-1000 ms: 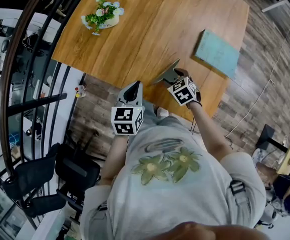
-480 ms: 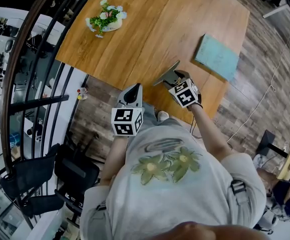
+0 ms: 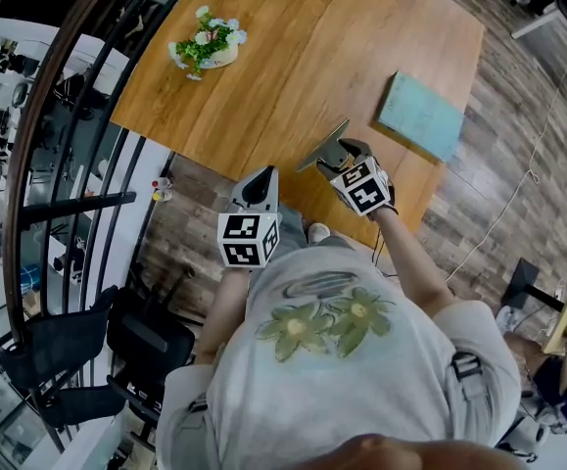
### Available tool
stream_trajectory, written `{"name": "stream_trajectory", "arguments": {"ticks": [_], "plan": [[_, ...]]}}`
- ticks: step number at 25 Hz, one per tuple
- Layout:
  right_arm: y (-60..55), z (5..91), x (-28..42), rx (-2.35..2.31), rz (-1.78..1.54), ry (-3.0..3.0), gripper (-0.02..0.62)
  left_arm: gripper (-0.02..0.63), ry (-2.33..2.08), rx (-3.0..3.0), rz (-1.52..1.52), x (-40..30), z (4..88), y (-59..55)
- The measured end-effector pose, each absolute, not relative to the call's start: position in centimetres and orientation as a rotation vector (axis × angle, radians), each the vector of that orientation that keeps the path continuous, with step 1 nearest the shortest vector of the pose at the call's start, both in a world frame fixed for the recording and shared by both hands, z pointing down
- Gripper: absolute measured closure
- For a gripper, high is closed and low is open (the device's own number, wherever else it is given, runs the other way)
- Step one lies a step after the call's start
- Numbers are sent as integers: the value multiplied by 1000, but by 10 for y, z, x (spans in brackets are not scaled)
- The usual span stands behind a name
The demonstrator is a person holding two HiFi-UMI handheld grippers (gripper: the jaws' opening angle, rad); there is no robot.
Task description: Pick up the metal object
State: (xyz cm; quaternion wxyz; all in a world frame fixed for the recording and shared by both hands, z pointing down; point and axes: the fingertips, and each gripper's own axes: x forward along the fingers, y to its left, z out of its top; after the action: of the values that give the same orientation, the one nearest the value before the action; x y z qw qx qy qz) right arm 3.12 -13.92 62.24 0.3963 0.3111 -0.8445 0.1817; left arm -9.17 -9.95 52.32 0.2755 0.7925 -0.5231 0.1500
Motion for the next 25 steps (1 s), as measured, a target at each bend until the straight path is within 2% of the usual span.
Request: {"name": "stream_trajectory", "arguments": {"ticks": [25], "plan": [[-138, 557, 39, 841, 402, -2227, 307, 592, -1453, 2169, 357, -82, 500, -104]]}}
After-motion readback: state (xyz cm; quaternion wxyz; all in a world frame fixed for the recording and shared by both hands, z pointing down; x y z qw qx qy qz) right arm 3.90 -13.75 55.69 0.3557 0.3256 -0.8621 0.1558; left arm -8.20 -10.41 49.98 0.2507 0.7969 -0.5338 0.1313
